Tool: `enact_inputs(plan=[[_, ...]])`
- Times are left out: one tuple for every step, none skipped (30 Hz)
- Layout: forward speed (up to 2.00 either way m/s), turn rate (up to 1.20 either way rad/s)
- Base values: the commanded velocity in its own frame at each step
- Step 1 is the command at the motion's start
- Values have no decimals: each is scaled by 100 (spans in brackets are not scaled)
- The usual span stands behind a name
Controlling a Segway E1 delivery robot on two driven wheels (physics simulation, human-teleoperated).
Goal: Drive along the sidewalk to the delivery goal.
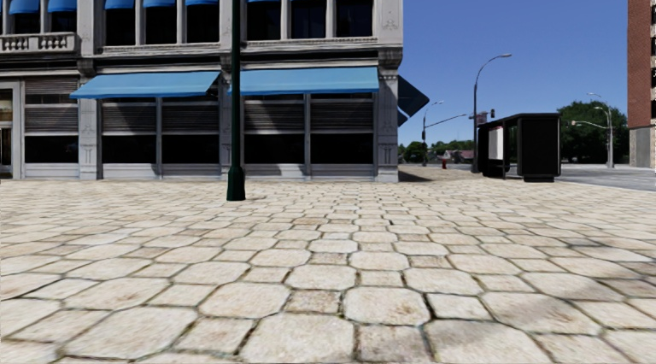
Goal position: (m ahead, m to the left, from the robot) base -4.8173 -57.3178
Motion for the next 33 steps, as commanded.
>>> enact_inputs(plan=[[161,-1],[161,0],[161,0],[161,0],[161,0],[161,0],[161,0],[161,0],[161,0],[161,0],[161,0],[161,0],[169,0],[200,0],[200,0],[200,0],[200,0],[200,0],[200,0],[200,0],[200,0],[200,0],[200,0],[200,0],[200,0],[200,0],[200,0],[200,-11],[200,-21],[200,-24],[200,-24],[200,-25],[200,-26]])
